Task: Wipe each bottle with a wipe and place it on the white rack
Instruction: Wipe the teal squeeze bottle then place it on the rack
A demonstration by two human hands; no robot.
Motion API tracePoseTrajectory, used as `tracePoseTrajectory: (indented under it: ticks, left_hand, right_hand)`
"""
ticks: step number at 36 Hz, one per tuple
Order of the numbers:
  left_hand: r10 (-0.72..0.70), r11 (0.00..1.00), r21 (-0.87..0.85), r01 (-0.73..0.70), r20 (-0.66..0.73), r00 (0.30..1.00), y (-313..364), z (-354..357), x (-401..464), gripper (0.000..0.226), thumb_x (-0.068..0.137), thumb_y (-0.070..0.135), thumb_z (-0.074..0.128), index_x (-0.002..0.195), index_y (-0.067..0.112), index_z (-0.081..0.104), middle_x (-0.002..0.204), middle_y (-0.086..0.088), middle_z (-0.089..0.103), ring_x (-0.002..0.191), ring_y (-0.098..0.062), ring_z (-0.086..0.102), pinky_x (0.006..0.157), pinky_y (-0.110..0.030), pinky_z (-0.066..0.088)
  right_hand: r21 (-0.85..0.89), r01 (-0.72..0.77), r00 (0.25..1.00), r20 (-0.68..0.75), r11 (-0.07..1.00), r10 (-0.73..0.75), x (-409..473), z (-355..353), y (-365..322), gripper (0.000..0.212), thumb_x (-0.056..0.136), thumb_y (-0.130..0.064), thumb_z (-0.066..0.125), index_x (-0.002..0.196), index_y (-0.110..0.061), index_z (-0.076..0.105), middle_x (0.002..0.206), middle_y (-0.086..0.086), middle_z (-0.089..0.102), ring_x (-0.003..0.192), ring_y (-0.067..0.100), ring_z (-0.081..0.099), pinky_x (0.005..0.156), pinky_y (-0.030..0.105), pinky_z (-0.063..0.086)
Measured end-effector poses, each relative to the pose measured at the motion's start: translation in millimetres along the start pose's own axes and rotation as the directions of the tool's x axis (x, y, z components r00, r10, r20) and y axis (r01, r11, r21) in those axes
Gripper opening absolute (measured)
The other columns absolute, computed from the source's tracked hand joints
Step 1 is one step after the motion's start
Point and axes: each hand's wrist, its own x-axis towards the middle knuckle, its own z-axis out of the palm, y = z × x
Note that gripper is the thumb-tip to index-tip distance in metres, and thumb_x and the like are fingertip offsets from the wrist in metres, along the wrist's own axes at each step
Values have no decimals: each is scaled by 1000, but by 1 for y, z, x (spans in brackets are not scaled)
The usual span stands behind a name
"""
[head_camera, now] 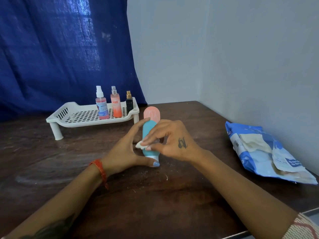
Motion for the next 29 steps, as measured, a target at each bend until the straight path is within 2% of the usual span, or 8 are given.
tracePoseTrajectory:
  ticks: [3,7,10,13,15,17,21,29]
  left_hand:
    - [-16,1000,-5,16,6,1000,3,0,-1,110,48,29,93,127,62,24,123,9,59,112,-11,59,93,-28,50]
    - [-23,1000,-8,23,1,1000,3,0,-1,108,52,19,89,129,58,24,112,1,65,103,-19,65,88,-38,55]
    - [-20,1000,-18,20,8,1000,1,0,0,112,48,24,93,130,59,25,113,-2,66,102,-20,65,88,-42,55]
    - [-12,999,-45,12,7,1000,0,-1,-1,111,46,27,91,131,59,27,115,-2,66,103,-19,66,89,-42,55]
    - [-18,999,-37,18,6,1000,-1,-1,-1,112,49,20,93,131,58,27,112,-4,68,99,-21,67,86,-43,56]
    - [-26,999,-25,26,7,1000,-1,-1,0,111,52,17,91,132,57,25,108,-6,69,95,-21,68,84,-43,57]
    - [-31,999,-42,32,7,999,2,-1,-1,107,52,18,88,130,56,25,109,-6,68,95,-21,68,82,-38,57]
    - [-49,996,-72,49,2,999,-1,-3,0,111,45,21,94,128,54,28,107,-7,70,94,-20,69,78,-32,58]
  right_hand:
    - [63,-31,997,79,998,26,0,-3,-1,17,69,-8,79,86,-10,76,83,3,74,81,6,64,78,13,45]
    - [125,-116,983,155,985,96,-1,-7,-2,16,67,-4,80,82,-6,76,81,4,73,78,8,65,76,18,49]
    - [150,-179,971,187,972,150,-2,-10,-3,15,67,-4,80,82,-5,76,79,3,72,75,10,65,74,25,53]
    - [155,-195,980,-12,969,199,0,-9,-3,15,69,-11,80,84,-9,76,78,-5,70,70,5,63,64,18,50]
    - [147,-208,948,-214,967,236,2,-9,1,17,73,-16,78,89,-13,75,84,-6,71,75,5,64,66,22,54]
    - [118,-223,920,-302,968,249,3,-11,5,18,77,-19,75,95,-16,74,91,-6,72,80,4,64,68,19,54]
    - [60,-278,931,-229,959,285,0,-9,9,20,78,-21,75,98,-17,73,93,-6,71,78,1,63,64,7,48]
    - [36,-280,960,-13,959,280,-1,-13,9,19,71,-15,80,89,-14,76,78,-15,66,72,2,61,61,9,46]
